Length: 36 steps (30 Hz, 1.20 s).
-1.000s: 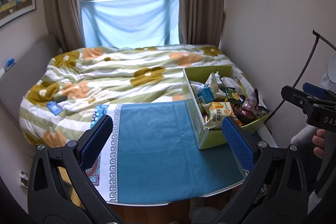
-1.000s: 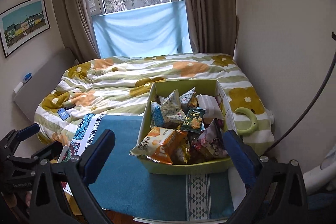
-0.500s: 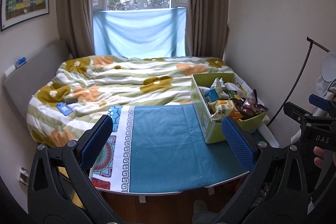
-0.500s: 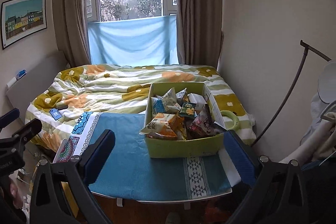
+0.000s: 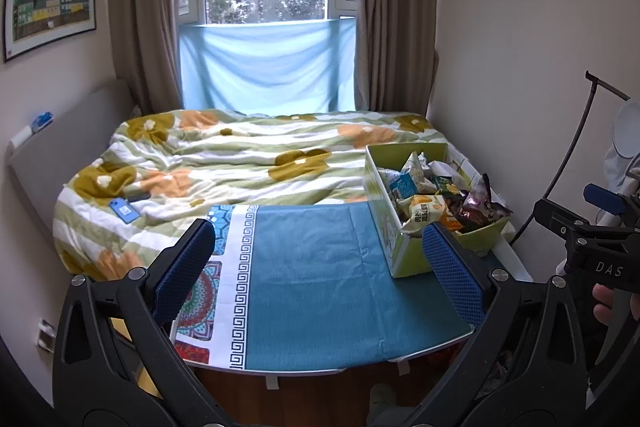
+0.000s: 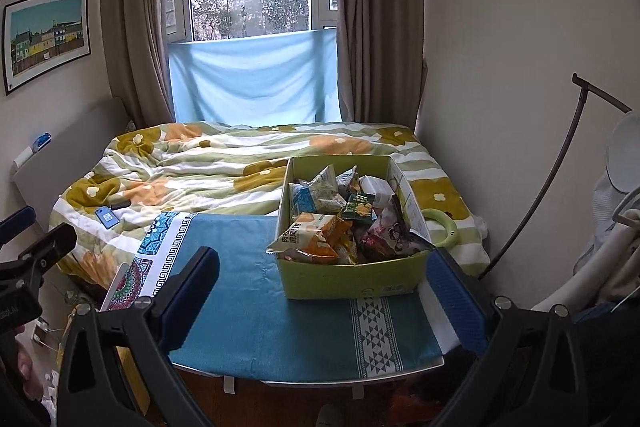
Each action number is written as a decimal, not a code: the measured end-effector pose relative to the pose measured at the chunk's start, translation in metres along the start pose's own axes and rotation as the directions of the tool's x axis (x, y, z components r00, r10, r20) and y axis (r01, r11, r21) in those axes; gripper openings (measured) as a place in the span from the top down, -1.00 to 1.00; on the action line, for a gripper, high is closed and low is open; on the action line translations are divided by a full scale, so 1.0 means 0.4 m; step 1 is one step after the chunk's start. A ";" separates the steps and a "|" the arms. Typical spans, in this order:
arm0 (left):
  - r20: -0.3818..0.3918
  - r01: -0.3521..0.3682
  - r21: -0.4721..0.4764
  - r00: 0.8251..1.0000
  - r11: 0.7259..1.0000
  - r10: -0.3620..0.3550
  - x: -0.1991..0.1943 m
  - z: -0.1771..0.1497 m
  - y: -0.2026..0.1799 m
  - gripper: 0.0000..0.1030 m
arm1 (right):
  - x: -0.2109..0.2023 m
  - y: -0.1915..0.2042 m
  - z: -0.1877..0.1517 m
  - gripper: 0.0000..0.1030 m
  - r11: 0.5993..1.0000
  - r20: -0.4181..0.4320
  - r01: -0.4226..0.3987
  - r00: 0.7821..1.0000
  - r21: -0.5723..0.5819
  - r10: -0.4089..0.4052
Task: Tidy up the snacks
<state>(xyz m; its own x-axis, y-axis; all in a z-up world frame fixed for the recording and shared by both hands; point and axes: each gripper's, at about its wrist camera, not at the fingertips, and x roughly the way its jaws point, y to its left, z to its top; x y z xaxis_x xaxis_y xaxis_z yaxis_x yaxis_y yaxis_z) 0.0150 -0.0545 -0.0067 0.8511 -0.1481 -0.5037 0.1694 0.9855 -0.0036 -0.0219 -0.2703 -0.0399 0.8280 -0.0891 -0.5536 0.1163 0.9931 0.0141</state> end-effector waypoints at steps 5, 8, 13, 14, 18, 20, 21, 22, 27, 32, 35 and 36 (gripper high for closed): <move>0.015 -0.008 -0.009 1.000 1.000 0.008 -0.005 0.003 0.001 -0.99 | 0.011 0.000 0.007 -0.99 1.000 -0.003 -0.010 1.000 0.003 0.010; 0.019 -0.012 -0.009 1.000 1.000 0.012 -0.005 0.005 0.002 -0.99 | 0.012 0.001 0.008 -0.99 1.000 -0.005 -0.009 1.000 0.003 0.009; 0.014 -0.019 -0.001 1.000 1.000 0.019 -0.004 0.004 -0.001 -0.99 | 0.014 0.003 0.007 -0.99 1.000 -0.008 -0.009 1.000 0.003 0.009; 0.014 -0.020 0.000 1.000 1.000 0.020 -0.003 0.004 -0.002 -0.99 | 0.015 0.003 0.006 -0.99 1.000 -0.008 -0.010 1.000 0.005 0.010; 0.015 -0.021 0.007 1.000 1.000 0.021 -0.004 0.007 -0.009 -0.99 | 0.016 0.002 0.004 -0.99 1.000 -0.008 -0.013 1.000 0.012 0.014; 0.014 -0.020 0.007 1.000 1.000 0.020 -0.003 0.007 -0.012 -0.99 | 0.018 0.002 0.004 -0.99 1.000 -0.010 -0.013 1.000 0.011 0.013; 0.013 -0.021 0.008 1.000 1.000 0.021 -0.004 0.006 -0.011 -0.99 | 0.017 0.001 0.003 -0.99 1.000 -0.010 -0.014 1.000 0.011 0.014; 0.012 -0.023 0.010 1.000 1.000 0.023 -0.003 0.005 -0.012 -0.99 | 0.017 0.001 0.003 -0.99 1.000 -0.008 -0.016 1.000 0.012 0.016; 0.010 -0.021 0.011 1.000 1.000 0.021 -0.004 0.003 -0.017 -0.99 | 0.017 0.005 0.004 -0.99 1.000 -0.011 -0.017 1.000 0.013 0.017; 0.005 -0.019 -0.002 1.000 1.000 0.019 0.000 0.002 -0.010 -0.99 | 0.018 0.007 0.003 -0.99 1.000 -0.009 -0.016 1.000 0.013 0.016; 0.004 -0.031 0.001 1.000 1.000 0.031 0.002 0.002 -0.010 -0.99 | 0.018 0.011 0.002 -0.99 1.000 -0.008 -0.017 1.000 0.014 0.017; 0.003 -0.033 0.001 0.999 0.999 0.033 0.002 0.003 -0.008 -0.99 | 0.018 0.011 0.002 -0.99 1.000 -0.007 -0.017 1.000 0.013 0.017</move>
<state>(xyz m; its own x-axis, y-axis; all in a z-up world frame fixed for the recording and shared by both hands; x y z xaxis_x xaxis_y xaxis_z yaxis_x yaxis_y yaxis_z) 0.0156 -0.0580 -0.0061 0.8574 -0.1157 -0.5014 0.1416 0.9898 0.0138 -0.0149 -0.2665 -0.0432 0.8259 -0.0717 -0.5593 0.1096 0.9934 0.0346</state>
